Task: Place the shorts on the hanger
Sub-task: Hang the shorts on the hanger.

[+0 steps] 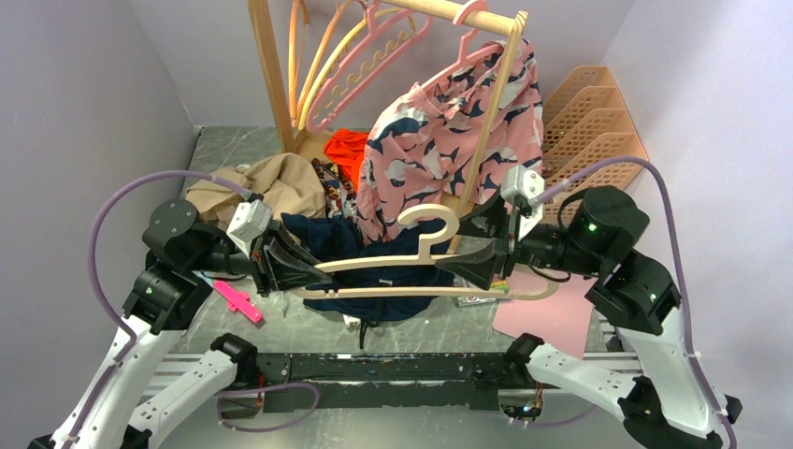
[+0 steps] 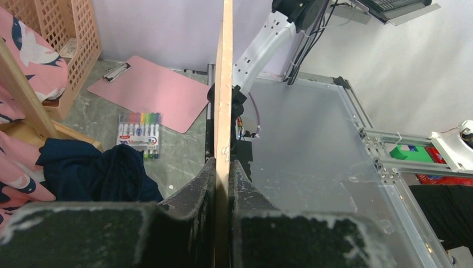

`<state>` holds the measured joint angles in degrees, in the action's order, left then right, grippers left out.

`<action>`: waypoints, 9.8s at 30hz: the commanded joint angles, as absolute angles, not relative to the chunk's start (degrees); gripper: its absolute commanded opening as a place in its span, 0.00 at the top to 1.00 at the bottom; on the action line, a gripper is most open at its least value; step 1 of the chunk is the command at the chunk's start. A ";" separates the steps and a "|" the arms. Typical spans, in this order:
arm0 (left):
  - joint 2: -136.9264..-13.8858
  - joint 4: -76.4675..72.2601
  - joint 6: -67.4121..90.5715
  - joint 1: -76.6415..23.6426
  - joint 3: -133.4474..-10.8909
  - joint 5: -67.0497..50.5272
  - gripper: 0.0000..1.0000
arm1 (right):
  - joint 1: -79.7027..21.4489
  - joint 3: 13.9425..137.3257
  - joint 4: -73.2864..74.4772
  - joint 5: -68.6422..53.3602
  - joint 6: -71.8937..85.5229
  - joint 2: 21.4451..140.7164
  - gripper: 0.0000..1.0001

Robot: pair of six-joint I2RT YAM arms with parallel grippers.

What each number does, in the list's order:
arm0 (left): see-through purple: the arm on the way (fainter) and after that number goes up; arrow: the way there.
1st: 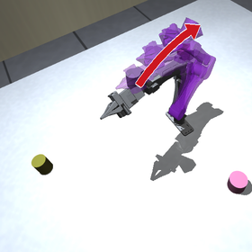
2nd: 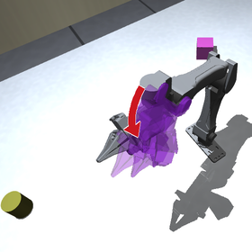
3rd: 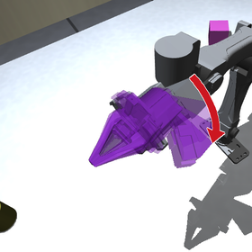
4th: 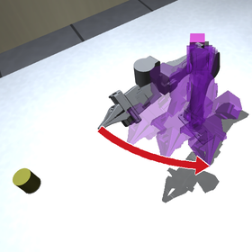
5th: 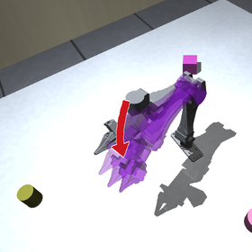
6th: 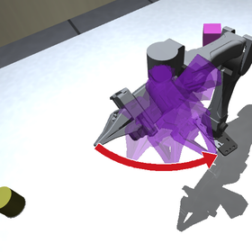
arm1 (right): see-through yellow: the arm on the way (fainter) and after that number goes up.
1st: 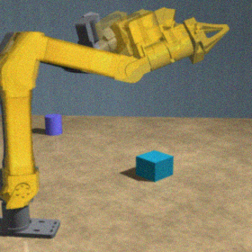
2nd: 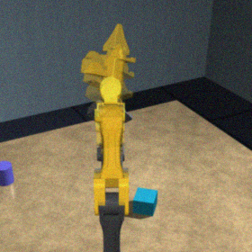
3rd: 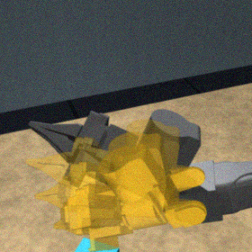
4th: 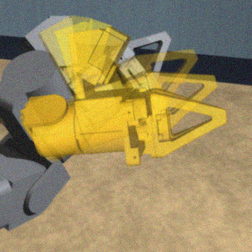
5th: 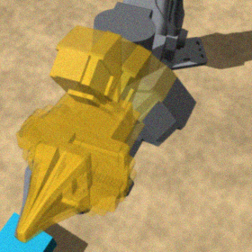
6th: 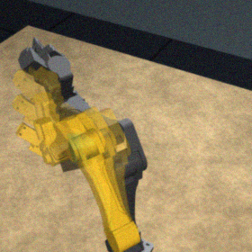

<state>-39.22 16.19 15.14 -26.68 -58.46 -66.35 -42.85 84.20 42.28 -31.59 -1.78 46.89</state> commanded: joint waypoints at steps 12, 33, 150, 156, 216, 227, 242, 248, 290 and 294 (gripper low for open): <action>-44.91 15.64 9.30 -26.54 -64.05 -68.58 0.93 | -42.93 84.59 42.18 -40.34 -0.38 51.78 0.66; -40.75 12.62 13.12 -26.54 -62.29 -57.82 0.31 | -42.94 66.94 19.31 -27.97 10.11 39.17 1.00; -53.41 28.66 4.86 -46.47 -65.45 -25.95 0.01 | -42.95 53.94 22.33 -24.63 13.10 38.01 1.00; -38.11 31.29 19.14 -46.41 -55.57 -2.03 0.01 | -42.94 51.97 28.92 -16.34 13.20 31.94 1.00; -54.57 35.94 30.65 -46.33 -49.44 9.16 0.93 | -42.97 55.52 34.80 -22.68 5.81 37.51 1.00; -52.40 39.33 29.00 -46.32 -55.90 6.86 0.93 | -42.97 56.09 32.28 -24.72 2.92 44.07 1.00; -54.10 38.19 28.20 -46.35 -63.61 -3.78 0.93 | -61.99 46.92 10.34 5.45 2.76 50.60 1.00; -53.80 38.00 28.32 -46.32 -65.68 -5.01 0.93 | -69.76 43.85 -6.58 17.42 1.50 56.98 1.00; -39.49 42.36 21.89 -46.32 -74.28 1.05 0.09 | -66.51 43.66 -10.42 6.86 6.55 38.09 1.00; -40.01 40.62 21.68 -46.37 -70.05 0.33 0.18 | -66.48 44.84 -4.94 7.32 7.47 36.02 1.00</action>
